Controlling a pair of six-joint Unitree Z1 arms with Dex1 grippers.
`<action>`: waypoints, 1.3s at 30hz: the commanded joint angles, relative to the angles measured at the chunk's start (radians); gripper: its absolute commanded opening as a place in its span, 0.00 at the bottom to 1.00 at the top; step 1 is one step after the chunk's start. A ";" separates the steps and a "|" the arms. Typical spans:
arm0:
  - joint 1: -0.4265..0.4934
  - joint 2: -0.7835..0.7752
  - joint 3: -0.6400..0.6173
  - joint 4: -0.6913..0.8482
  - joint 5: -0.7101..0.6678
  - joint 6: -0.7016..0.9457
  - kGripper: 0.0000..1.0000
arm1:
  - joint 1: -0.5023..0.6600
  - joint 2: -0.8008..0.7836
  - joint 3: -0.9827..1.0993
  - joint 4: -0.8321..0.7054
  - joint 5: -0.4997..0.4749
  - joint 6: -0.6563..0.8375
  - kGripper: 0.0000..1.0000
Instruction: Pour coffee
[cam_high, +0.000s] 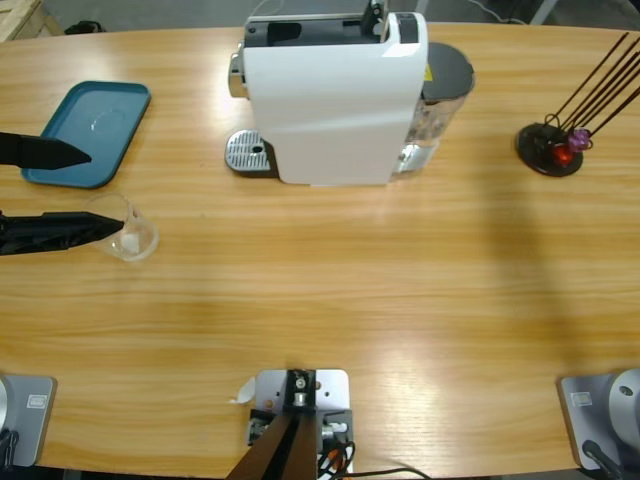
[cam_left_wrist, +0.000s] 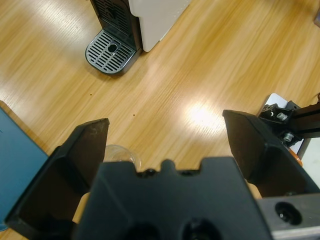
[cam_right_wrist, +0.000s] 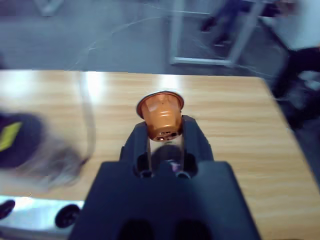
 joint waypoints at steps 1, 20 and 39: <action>-0.009 0.013 0.034 -0.023 0.008 -0.016 1.00 | 0.334 0.047 -0.064 0.062 0.317 -0.242 0.09; -0.005 -0.170 0.059 -0.006 0.016 -0.004 0.99 | 0.508 0.719 -0.633 0.054 0.634 -0.481 0.09; -0.002 -0.121 0.063 -0.007 0.019 -0.004 0.99 | 0.391 0.817 -0.639 0.024 0.675 -0.560 0.09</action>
